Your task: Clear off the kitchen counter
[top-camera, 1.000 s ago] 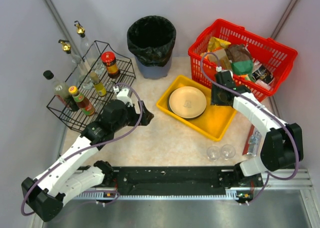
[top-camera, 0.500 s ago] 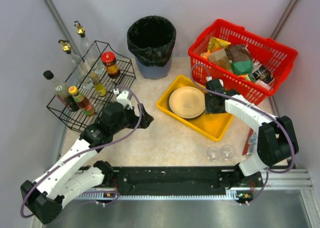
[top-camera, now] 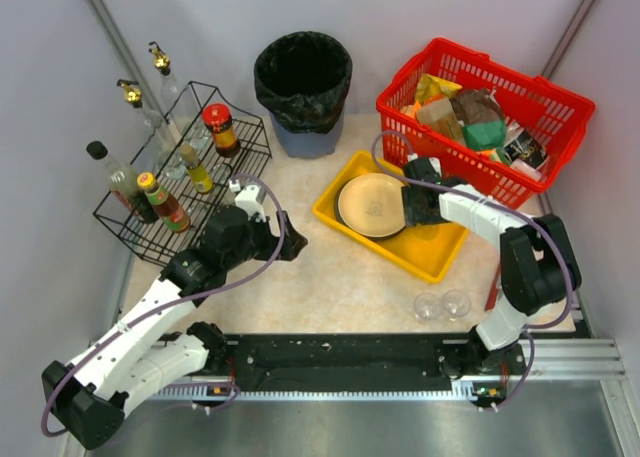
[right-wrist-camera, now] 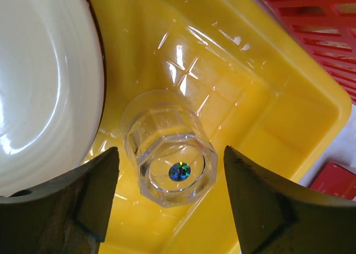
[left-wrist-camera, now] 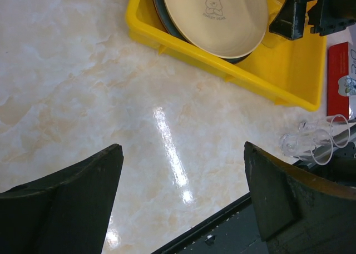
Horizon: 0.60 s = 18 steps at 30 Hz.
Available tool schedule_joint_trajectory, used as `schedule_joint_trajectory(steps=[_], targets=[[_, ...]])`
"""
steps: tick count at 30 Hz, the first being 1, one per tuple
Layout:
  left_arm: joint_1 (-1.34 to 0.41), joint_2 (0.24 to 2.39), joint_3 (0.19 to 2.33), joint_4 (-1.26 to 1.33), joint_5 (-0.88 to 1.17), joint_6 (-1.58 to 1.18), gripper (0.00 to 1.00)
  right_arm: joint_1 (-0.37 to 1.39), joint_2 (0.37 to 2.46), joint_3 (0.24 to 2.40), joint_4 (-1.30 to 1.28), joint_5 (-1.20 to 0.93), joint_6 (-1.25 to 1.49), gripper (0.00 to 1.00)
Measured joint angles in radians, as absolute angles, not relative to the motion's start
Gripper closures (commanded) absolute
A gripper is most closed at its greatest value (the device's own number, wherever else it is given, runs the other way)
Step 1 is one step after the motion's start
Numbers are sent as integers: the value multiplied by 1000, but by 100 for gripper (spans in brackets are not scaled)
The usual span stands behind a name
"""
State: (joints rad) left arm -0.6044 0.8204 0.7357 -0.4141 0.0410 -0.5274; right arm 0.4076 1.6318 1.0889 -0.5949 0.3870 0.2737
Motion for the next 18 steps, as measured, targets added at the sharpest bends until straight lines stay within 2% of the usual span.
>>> schedule_joint_trajectory(steps=[6, 11, 18], targets=[[-604, 821, 727, -411, 68, -529, 7, 407, 1633, 1088, -558, 446, 239, 5], [-604, 830, 698, -385, 144, -548, 10, 412, 1522, 1053, -540, 423, 210, 4], [-675, 922, 670, -286, 244, -629, 14, 417, 1229, 1016, -587, 203, 204, 4]])
